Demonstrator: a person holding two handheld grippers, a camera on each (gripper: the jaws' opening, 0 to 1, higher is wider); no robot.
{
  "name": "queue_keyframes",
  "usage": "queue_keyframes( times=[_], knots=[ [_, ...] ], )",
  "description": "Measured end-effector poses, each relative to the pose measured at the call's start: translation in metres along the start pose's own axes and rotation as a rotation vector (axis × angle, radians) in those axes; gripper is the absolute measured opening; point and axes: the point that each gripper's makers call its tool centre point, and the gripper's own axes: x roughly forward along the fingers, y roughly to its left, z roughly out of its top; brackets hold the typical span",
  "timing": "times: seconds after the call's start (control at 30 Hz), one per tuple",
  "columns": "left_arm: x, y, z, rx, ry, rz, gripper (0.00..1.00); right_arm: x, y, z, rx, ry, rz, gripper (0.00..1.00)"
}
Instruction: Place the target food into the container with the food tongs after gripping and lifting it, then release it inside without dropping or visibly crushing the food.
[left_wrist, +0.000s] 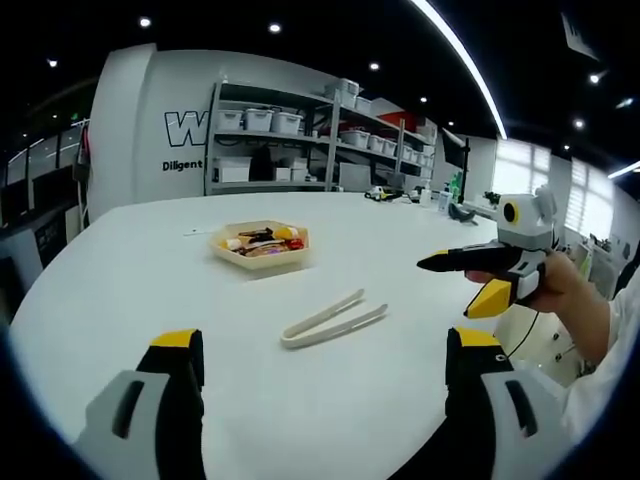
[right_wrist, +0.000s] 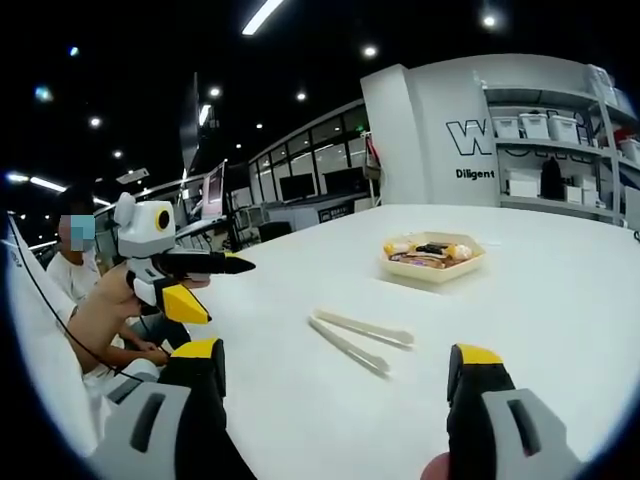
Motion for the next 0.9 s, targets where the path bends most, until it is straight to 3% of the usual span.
queue_keyframes(
  times=[0.9],
  knots=[
    [-0.0005, 0.0011, 0.0005, 0.0, -0.003, 0.0, 0.99, -0.0004, 0.0011, 0.0005, -0.001, 0.0, 0.0, 0.92]
  ],
)
